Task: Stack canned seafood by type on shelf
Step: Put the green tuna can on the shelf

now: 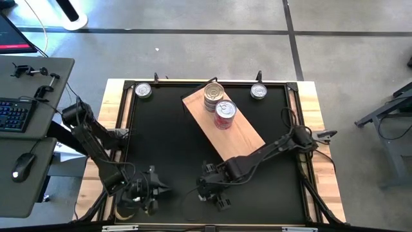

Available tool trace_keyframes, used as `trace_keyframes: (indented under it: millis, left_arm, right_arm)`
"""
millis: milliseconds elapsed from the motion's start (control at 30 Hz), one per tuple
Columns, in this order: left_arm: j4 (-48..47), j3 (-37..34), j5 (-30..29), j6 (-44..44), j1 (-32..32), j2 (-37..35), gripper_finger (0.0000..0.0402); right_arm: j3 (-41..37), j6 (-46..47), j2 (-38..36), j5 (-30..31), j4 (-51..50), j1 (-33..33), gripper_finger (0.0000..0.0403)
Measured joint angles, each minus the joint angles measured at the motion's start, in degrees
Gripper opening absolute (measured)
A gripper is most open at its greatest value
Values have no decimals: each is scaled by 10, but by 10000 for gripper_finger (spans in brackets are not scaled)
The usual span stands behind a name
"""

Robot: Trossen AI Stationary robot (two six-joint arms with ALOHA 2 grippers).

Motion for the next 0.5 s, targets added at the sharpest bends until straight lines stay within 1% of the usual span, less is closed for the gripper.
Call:
trace_keyframes:
  millis: [67, 133, 233, 300, 500]
  left_arm:
    - [-1, 0, 0, 14, -1, 0, 0]
    - [0, 0, 1, 31, 0, 0, 0]
    - [0, 0, 4, 52, 0, 0, 0]
    - [0, 0, 14, 71, 0, -4, 0]
    - [-10, 0, 30, 160, 0, -52, 0]
  right_arm:
    - [0, -13, 5, 34, 0, 0, 288]
    - [0, -10, 12, 43, 2, -4, 288]
    - [0, 15, 25, 3, 0, -7, 289]
    - [0, 12, 34, -17, 2, -7, 289]
    - [0, 5, 66, -9, 9, -9, 288]
